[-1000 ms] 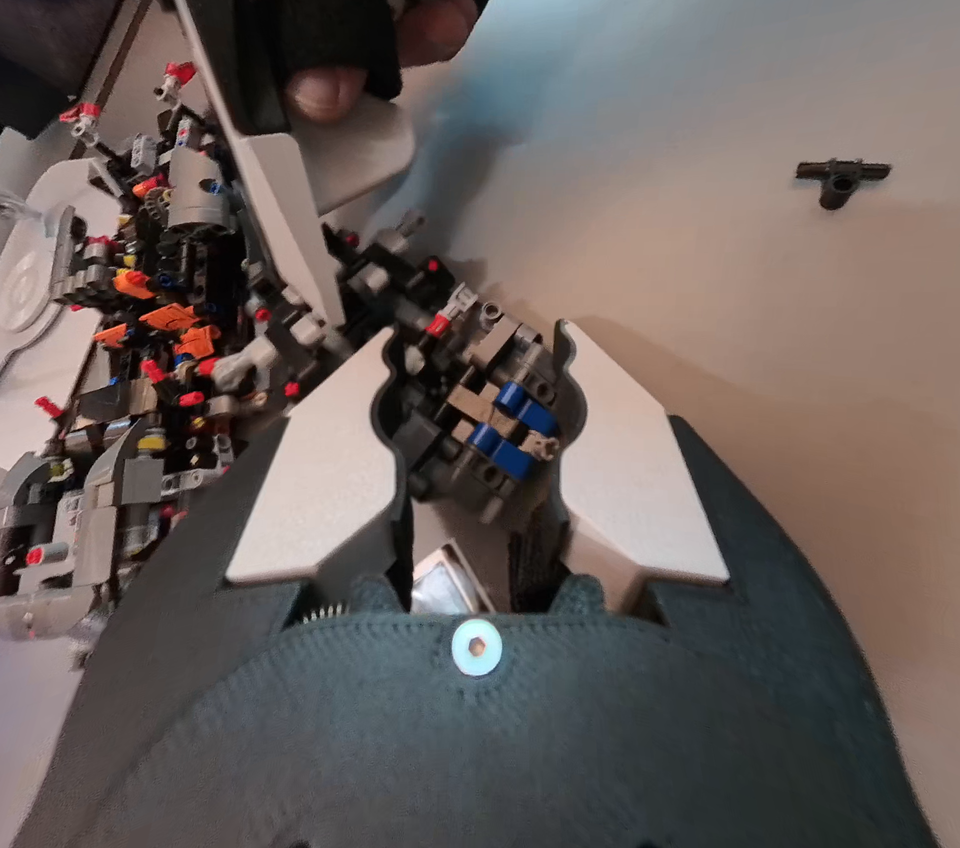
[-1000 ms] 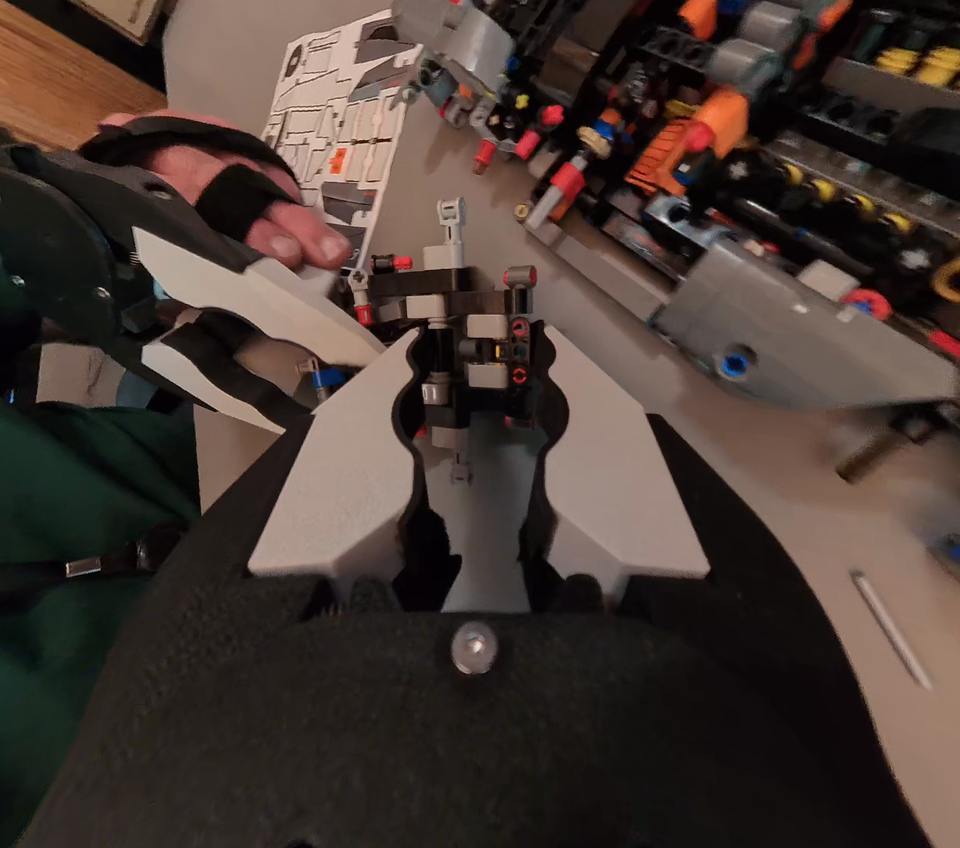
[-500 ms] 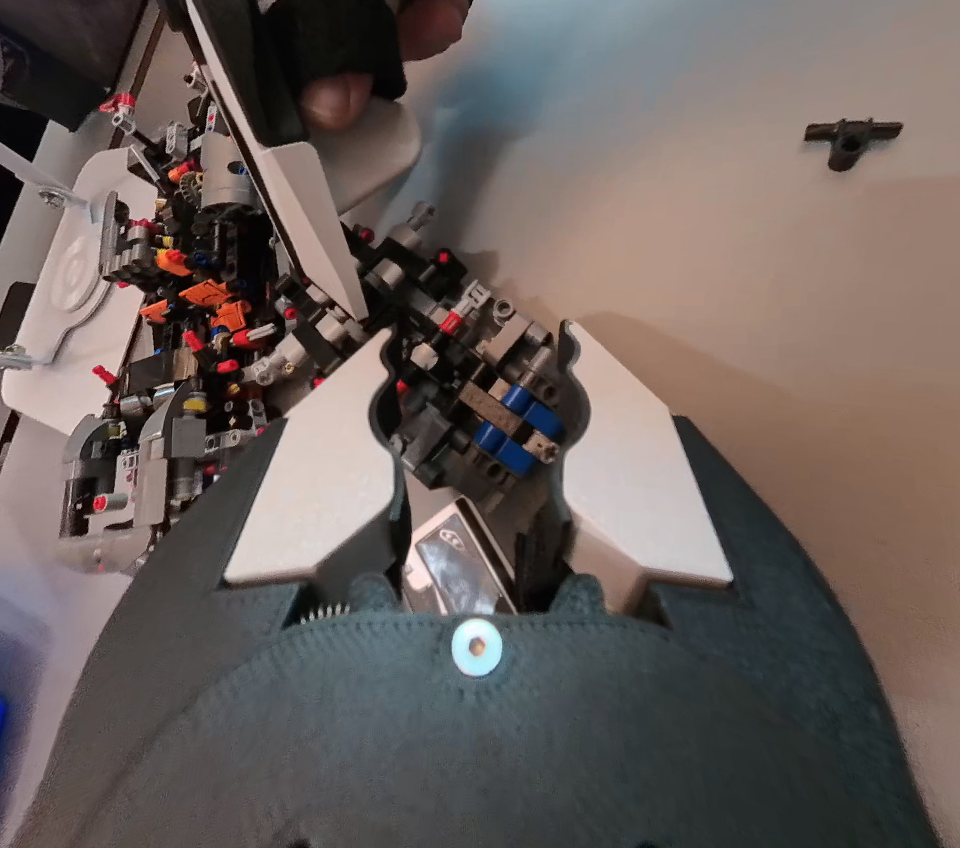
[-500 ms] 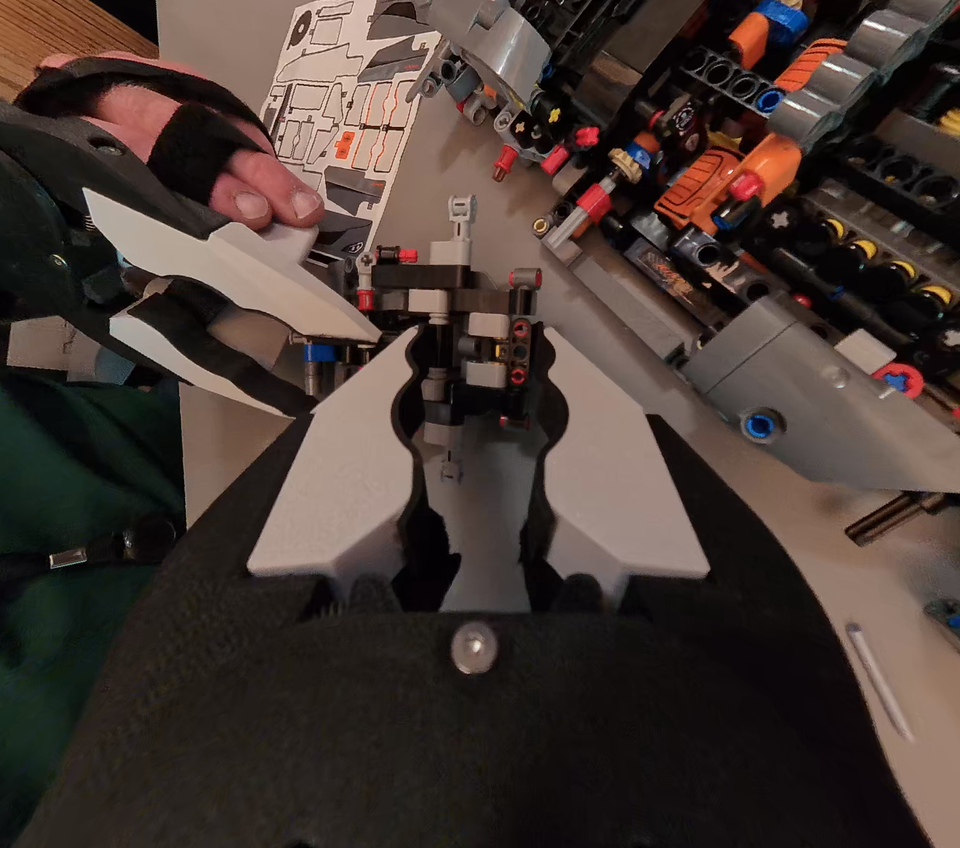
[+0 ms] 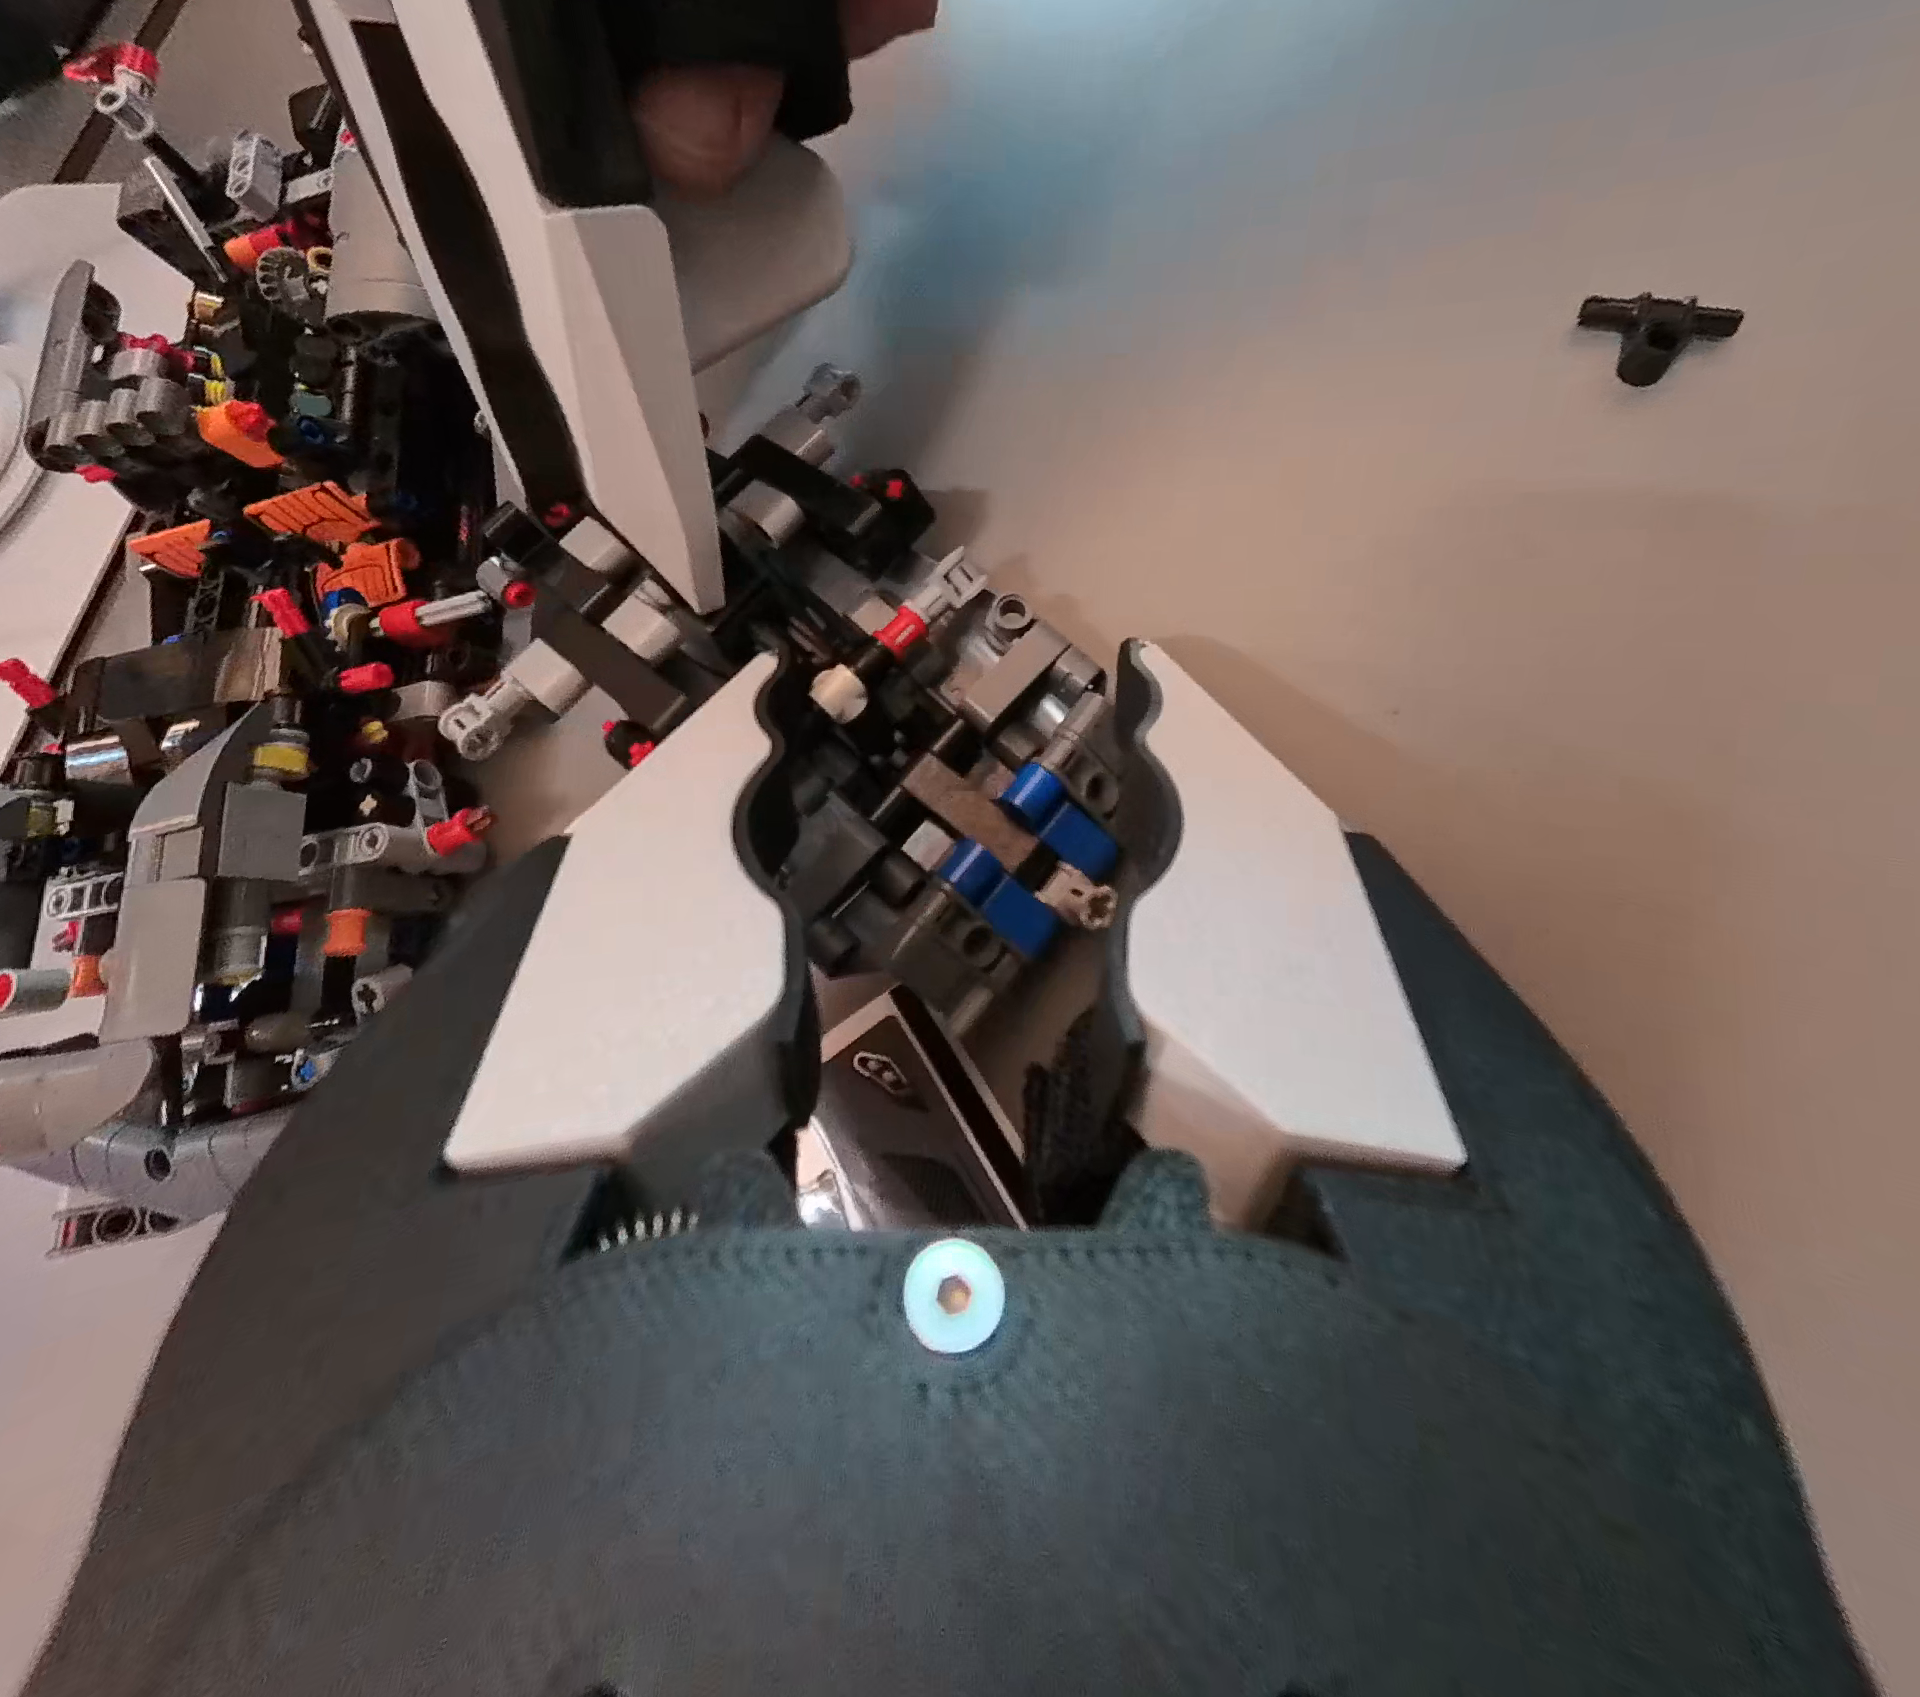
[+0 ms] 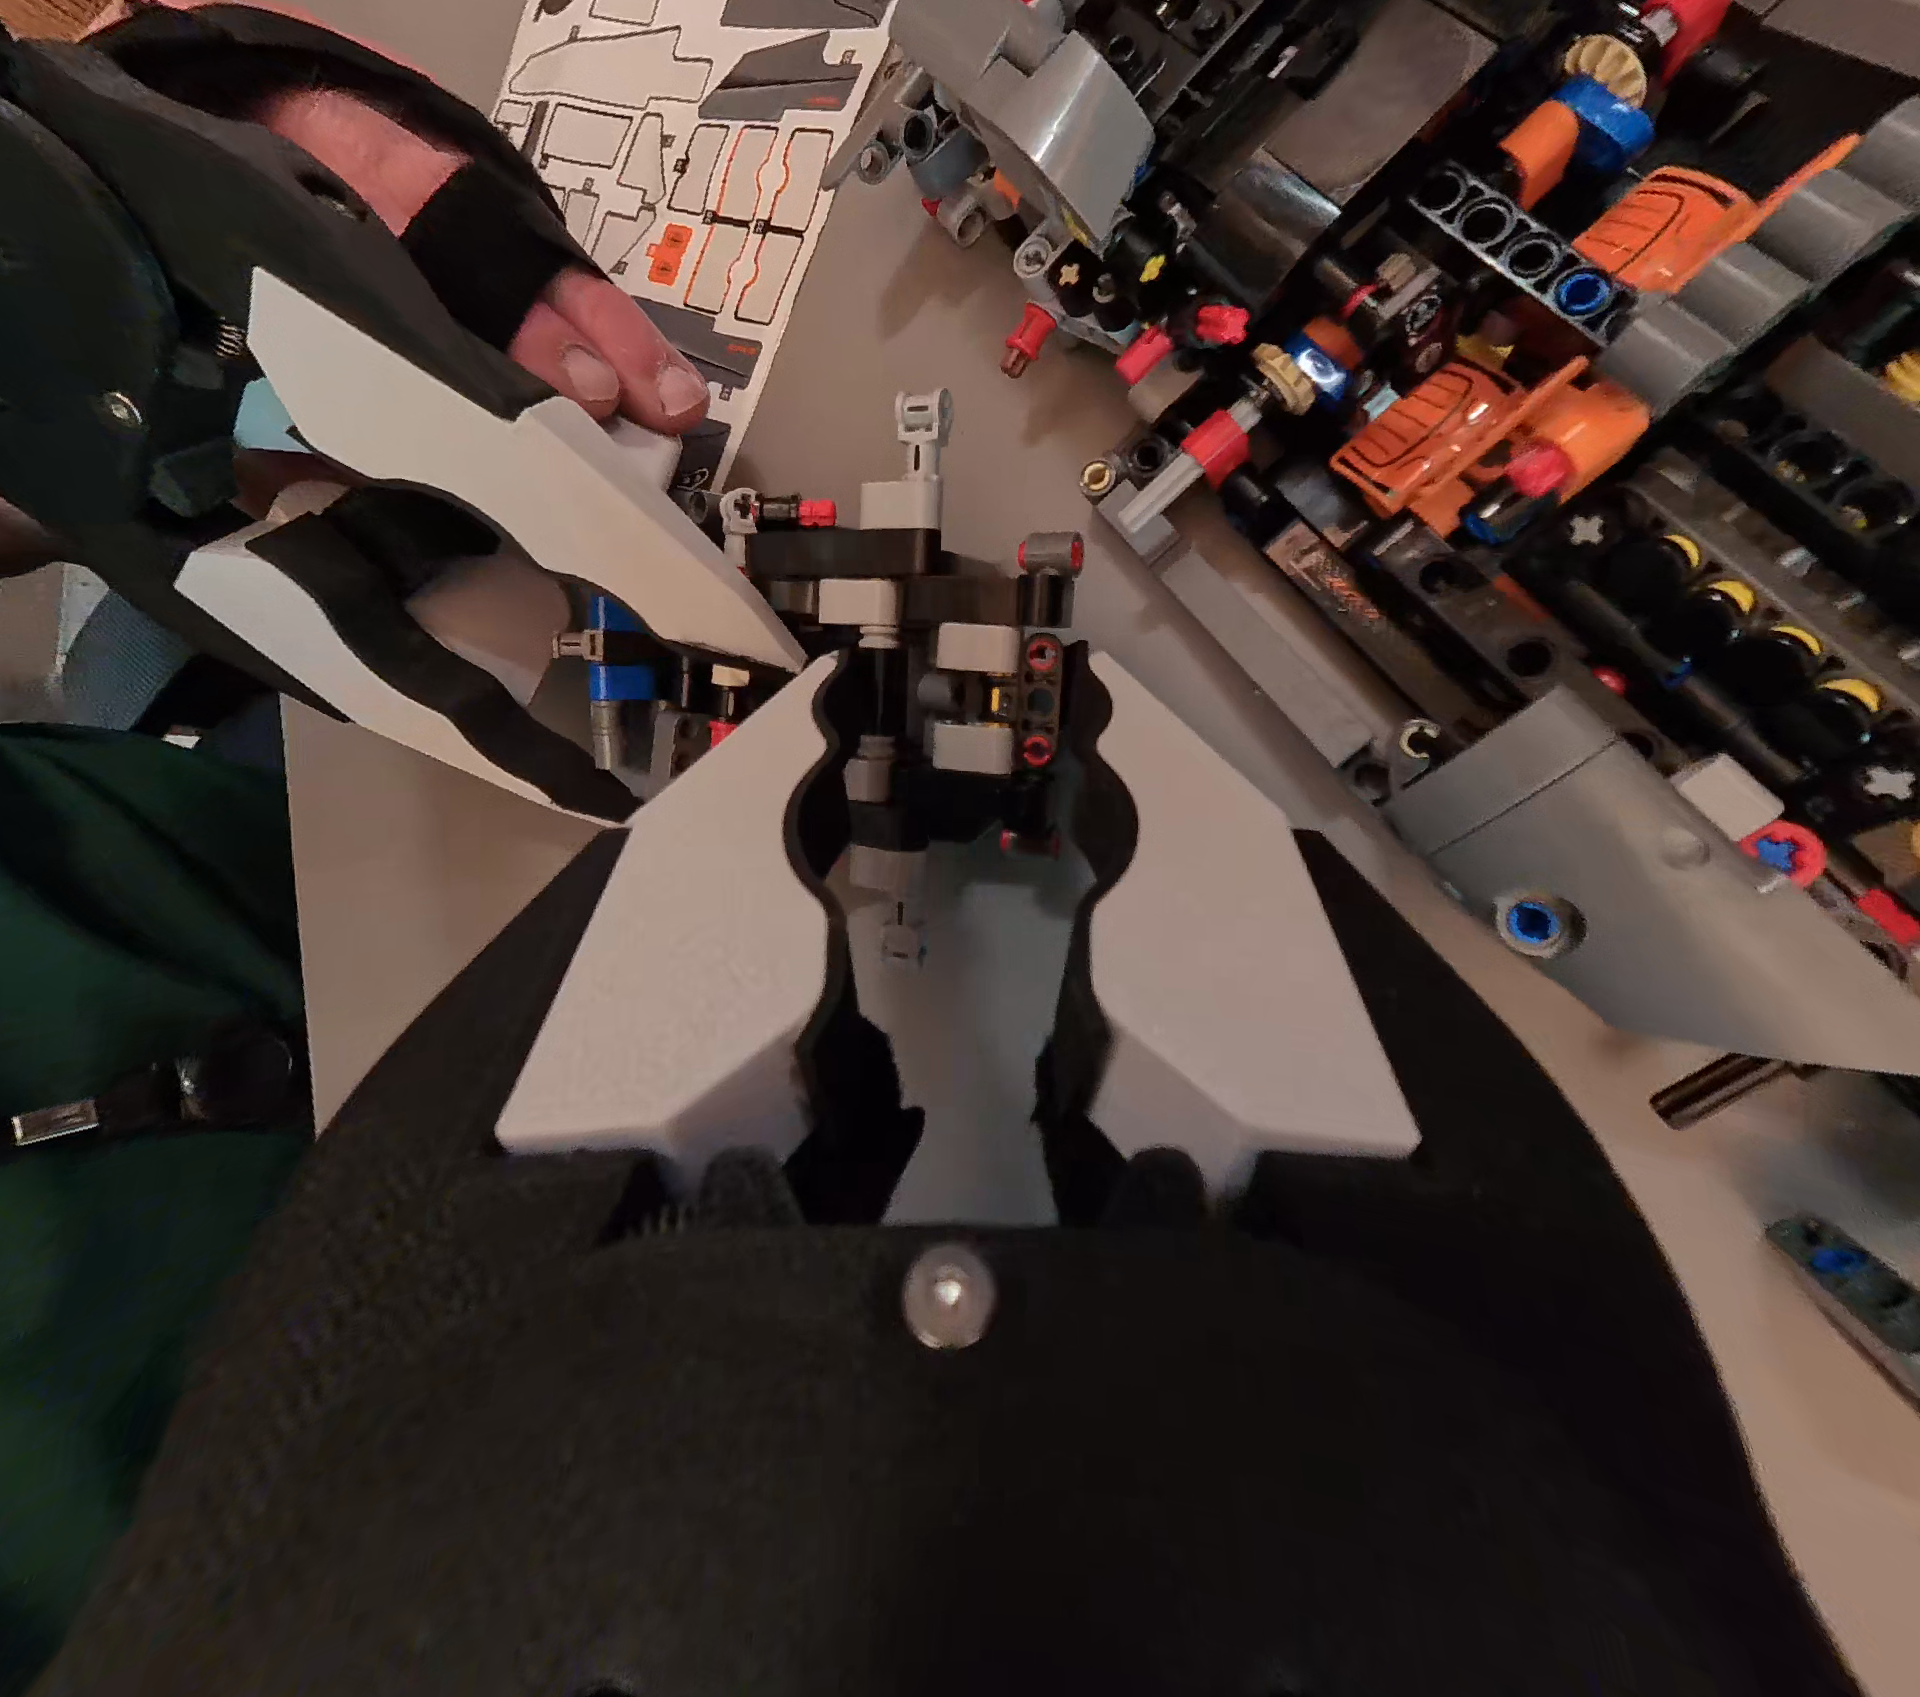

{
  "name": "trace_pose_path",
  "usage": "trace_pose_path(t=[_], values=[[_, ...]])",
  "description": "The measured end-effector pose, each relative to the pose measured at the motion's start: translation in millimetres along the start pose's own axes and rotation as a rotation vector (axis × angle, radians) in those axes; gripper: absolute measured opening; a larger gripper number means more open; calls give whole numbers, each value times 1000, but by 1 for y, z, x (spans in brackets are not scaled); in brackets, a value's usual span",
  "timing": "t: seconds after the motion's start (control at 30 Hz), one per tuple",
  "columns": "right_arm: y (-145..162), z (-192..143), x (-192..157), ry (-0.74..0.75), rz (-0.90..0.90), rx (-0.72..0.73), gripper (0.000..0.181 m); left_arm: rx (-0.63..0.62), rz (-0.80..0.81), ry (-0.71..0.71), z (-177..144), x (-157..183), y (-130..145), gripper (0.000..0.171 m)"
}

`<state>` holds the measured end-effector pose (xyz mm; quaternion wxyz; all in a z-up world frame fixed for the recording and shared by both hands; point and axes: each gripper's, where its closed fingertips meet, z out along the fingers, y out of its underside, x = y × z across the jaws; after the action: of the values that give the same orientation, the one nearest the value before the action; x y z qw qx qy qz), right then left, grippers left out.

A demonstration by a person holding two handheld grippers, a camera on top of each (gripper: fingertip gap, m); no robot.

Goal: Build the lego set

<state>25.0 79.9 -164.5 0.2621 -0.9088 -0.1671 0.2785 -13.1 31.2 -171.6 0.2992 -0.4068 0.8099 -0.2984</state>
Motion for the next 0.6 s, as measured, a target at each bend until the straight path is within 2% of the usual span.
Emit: trace_pose_path(t=[0.27,0.43,0.6], values=[[-1,4,-2,-12,13,-30,38,17,-6,21,1,2,-1,59],[1,4,-1,-54,94,2,38,14,16,7,2,2,-1,58],[0,5,-2,-66,96,2,38,22,3,26,1,3,-1,57]])
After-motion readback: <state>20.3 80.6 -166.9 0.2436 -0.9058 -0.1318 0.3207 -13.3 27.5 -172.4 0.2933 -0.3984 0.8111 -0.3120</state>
